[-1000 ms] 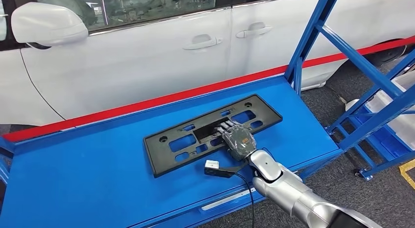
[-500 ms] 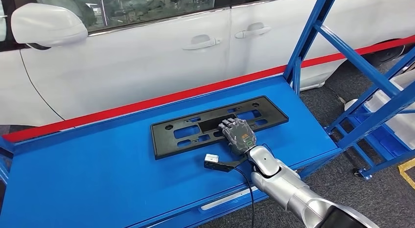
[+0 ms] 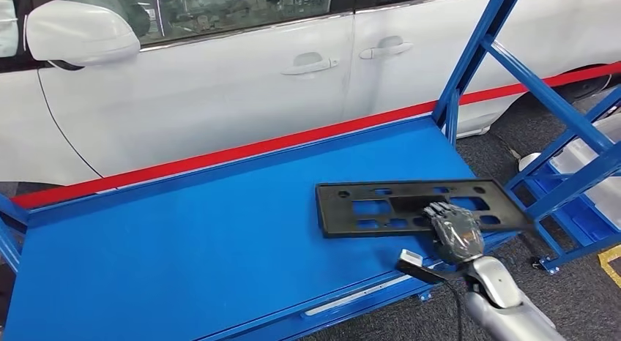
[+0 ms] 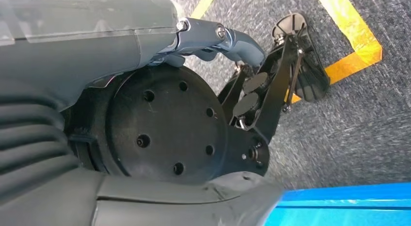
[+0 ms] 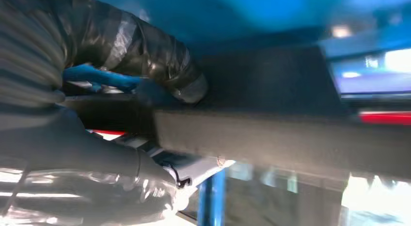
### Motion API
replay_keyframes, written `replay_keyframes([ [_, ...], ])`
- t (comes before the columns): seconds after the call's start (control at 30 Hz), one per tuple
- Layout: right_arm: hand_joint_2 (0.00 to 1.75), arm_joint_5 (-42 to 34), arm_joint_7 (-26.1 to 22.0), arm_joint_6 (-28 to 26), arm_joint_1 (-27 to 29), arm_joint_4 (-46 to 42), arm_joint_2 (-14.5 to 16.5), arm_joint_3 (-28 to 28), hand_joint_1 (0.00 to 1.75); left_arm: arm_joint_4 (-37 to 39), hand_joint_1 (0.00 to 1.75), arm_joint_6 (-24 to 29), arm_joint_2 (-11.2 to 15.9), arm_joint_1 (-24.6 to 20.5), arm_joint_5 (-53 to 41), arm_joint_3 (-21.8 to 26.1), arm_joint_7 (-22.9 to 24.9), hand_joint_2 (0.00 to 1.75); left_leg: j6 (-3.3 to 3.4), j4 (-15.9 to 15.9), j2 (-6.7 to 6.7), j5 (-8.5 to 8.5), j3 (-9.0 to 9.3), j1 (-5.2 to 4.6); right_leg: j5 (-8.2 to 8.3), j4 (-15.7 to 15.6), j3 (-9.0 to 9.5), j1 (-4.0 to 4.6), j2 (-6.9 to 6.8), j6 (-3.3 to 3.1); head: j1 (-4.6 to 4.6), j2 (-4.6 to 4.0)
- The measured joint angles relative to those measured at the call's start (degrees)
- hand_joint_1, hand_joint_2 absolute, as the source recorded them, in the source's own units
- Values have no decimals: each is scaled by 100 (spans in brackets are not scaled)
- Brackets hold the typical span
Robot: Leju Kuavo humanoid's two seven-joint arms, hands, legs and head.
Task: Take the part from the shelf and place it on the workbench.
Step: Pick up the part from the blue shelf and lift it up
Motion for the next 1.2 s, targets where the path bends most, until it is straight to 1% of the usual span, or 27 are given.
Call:
replay_keyframes([
  [0.07,175,55,-357,113,556,-317,-14,-618,175,0,0,44,2,-7,-17,-52,-37,175,9,3,-17,-4,-1,-5,-9,-2,2,-6,-16,14,-1,0],
  [0.13,175,187,-692,231,966,-591,40,-1186,175,0,0,61,2,-14,-11,-68,-65,175,20,8,-63,2,-8,-12,-20,-3,7,-12,-62,26,-1,0],
  [0.2,175,326,-970,357,1235,-839,122,-1699,175,0,0,82,0,-22,5,-72,-93,175,30,13,-110,10,-16,-15,-26,-4,17,-14,-110,25,-1,0],
  [0.3,175,435,-1311,664,1489,-1206,255,-2406,175,0,0,113,-10,-29,19,-73,-127,175,36,15,-153,16,-16,-16,-37,-9,42,-16,-140,9,-1,0],
  [0.4,175,527,-1782,1186,1621,-1565,430,-3234,175,0,0,130,-20,-31,16,-73,-178,175,40,19,-167,19,-12,-20,-34,-25,67,-25,-144,-2,-1,0],
  [0.53,175,638,-2536,1874,1632,-1994,831,-4405,175,2,0,147,-29,-34,4,-74,-243,175,44,25,-167,16,-16,-52,-28,-38,80,-60,-141,-5,0,0],
  [0.67,175,721,-2932,2182,1492,-2281,1165,-5387,175,2,0,231,-35,-51,-6,-73,-260,175,60,29,-124,6,-9,-68,-11,-60,91,-75,-100,-15,1,0],
  [0.77,175,852,-3058,2229,1426,-2405,1374,-5711,175,2,0,465,-64,-81,85,-69,-242,175,92,29,-81,-11,-16,-83,6,-73,97,-92,-61,-5,1,0],
  [0.83,175,1125,-2885,2023,1279,-2422,1481,-5618,175,2,0,660,-103,-125,228,-36,-249,175,125,34,-43,-14,-35,-92,29,-75,100,-106,-20,20,0,0],
  [0.87,175,1356,-2605,1815,1142,-2383,1511,-5417,175,1,0,727,-121,-147,300,-5,-265,175,146,35,-13,-5,-45,-83,47,-61,95,-121,20,39,0,0],
  [0.9,175,1619,-2153,1561,947,-2295,1522,-5097,175,1,0,783,-136,-170,360,32,-286,175,172,32,21,12,-40,-72,48,-30,68,-129,49,58,0,0],
  [0.93,175,1886,-1563,1310,669,-2125,1523,-4642,175,-1,0,806,-144,-183,400,69,-310,175,200,30,60,38,-41,-61,8,50,12,-133,61,70,2,0],
  [0.97,175,2123,-878,1097,292,-1875,1523,-4055,175,-1,0,797,-150,-191,421,101,-332,175,217,22,114,60,-50,-54,-104,236,-89,-137,64,75,4,0],
  [1.0,175,2303,-213,939,-119,-1599,1523,-3391,175,-2,0,755,-150,-189,429,125,-351,175,229,18,165,77,-64,-61,-266,530,-240,-129,47,70,6,0],
  [1.03,175,2432,328,830,-522,-1325,1526,-2682,175,-2,0,680,-143,-174,435,142,-365,175,235,18,214,87,-87,-73,-449,926,-419,-123,37,56,8,0],
  [1.07,175,2503,723,770,-848,-1098,1529,-2002,175,-2,0,598,-134,-156,440,154,-370,175,236,17,250,93,-104,-88,-600,1337,-598,-114,37,37,7,0],
  [1.1,175,2533,988,740,-1069,-928,1529,-1378,175,-2,0,518,-125,-138,444,168,-370,175,242,19,256,99,-113,-104,-657,1644,-727,-99,37,3,7,0],
  [1.13,175,2535,1159,723,-1216,-800,1520,-831,175,-2,0,452,-117,-126,447,183,-366,175,249,19,236,106,-114,-120,-612,1764,-770,-76,39,-45,8,0],
  [1.17,175,2519,1297,710,-1308,-710,1499,-369,175,-2,0,399,-115,-120,447,199,-360,175,256,20,191,112,-107,-140,-459,1649,-709,-46,44,-111,8,0],
  [1.2,175,2499,1403,693,-1376,-652,1459,23,175,-2,0,357,-114,-115,445,213,-352,175,261,20,134,117,-93,-160,-230,1334,-564,-3,53,-202,8,0],
])
